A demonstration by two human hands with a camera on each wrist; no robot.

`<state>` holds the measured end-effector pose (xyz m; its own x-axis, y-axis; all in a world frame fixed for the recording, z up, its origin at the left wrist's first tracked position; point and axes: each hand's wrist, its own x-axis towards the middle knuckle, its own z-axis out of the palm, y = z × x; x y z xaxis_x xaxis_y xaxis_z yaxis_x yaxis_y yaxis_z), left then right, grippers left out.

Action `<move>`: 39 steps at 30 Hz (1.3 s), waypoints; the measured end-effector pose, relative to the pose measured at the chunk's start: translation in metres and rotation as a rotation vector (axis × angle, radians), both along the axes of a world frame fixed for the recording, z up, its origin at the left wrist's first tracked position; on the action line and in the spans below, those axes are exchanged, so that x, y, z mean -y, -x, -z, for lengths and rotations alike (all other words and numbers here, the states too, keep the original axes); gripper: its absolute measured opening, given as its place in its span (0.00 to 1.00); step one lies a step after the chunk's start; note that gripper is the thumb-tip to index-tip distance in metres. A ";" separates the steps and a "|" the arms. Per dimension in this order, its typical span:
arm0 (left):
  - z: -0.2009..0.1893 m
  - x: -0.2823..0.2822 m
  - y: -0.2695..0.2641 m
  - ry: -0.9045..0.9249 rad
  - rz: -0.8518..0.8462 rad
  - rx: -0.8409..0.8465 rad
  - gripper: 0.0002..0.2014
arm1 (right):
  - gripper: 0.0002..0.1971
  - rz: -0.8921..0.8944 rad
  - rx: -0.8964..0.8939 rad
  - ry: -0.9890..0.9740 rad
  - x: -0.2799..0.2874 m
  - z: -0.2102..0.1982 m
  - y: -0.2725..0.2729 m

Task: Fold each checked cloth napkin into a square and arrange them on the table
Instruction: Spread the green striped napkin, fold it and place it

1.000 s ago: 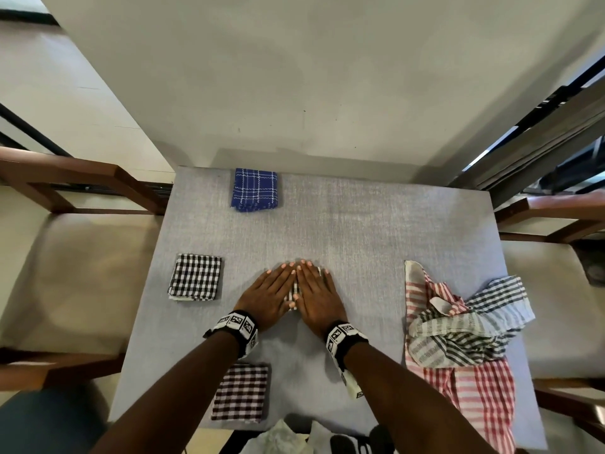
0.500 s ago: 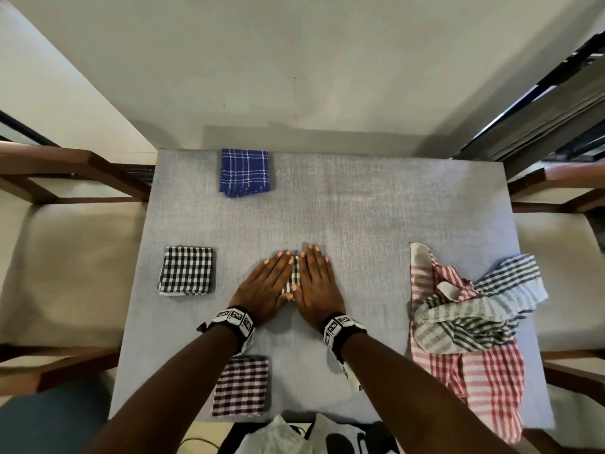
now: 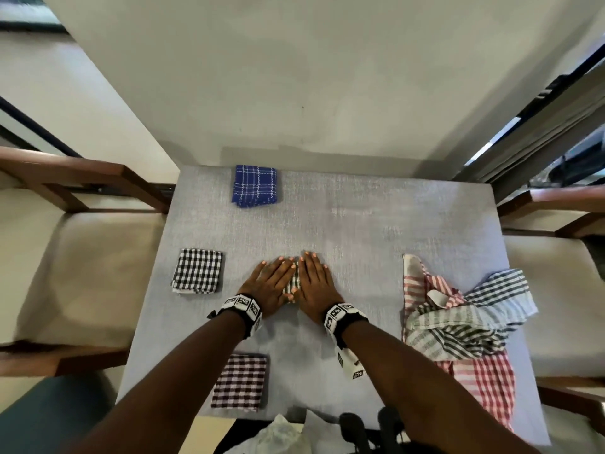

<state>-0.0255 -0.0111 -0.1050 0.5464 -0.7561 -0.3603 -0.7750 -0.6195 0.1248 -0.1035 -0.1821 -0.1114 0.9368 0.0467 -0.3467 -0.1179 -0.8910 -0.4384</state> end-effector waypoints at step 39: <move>-0.071 0.211 -0.032 0.513 -1.297 -1.008 0.34 | 0.12 0.756 -0.351 -1.004 0.214 -0.102 -0.057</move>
